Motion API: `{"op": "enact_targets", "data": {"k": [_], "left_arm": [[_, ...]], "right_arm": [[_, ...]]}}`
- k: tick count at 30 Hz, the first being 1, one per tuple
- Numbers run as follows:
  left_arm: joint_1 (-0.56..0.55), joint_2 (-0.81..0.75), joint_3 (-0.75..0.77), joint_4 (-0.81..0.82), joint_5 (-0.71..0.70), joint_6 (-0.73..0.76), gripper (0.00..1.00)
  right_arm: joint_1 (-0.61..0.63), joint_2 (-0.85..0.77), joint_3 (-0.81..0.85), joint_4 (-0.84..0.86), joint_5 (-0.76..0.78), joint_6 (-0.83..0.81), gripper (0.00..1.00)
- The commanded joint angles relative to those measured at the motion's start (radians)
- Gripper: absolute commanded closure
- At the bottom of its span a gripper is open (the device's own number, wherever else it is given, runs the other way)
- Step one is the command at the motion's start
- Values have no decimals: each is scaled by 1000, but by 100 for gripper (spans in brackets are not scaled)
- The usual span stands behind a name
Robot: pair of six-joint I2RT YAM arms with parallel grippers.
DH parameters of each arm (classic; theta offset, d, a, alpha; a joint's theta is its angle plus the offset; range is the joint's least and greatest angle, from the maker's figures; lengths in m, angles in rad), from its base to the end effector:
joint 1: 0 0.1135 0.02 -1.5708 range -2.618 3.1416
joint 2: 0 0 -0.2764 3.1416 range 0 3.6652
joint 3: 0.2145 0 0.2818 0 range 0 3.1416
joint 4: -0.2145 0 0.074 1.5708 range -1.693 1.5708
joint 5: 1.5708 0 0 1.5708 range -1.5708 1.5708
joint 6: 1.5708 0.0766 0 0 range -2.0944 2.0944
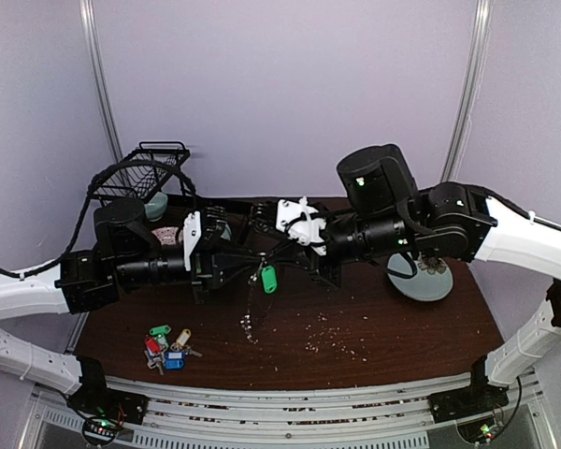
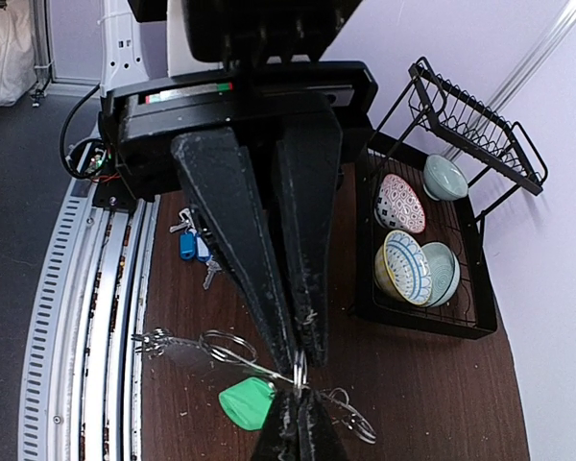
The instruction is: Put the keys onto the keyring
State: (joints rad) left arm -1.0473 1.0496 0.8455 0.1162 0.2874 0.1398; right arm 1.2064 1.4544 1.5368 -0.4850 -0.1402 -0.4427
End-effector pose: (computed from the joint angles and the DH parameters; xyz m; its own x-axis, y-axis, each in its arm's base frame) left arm 0.1367 -0.2802 0.3432 0.0920 0.1080 -0.9899 0.9683 0.2220 0.1142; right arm 0.1309 0.3731 0.4118 0.2898 -0.4305 -0.8548 -0.9372 0.0535 -0.3447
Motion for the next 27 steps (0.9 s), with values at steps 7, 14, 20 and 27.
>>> {"op": "enact_targets", "data": {"k": [7,14,20,27], "left_arm": [[-5,-25,-4,84,31,5,100],[-5,-73,-135,317,-3,-127,100],[-5,-79,-241,574,-18,-243,100],[-5,-40,-306,757,-11,-340,100]], "right_arm": [[9,18,34,17,-8,-9,100],[5,-30,-69,158,85,28,71],[-12,-89,-226,345,23,136,71],[-15,-127,-344,536,-56,252,78]]}}
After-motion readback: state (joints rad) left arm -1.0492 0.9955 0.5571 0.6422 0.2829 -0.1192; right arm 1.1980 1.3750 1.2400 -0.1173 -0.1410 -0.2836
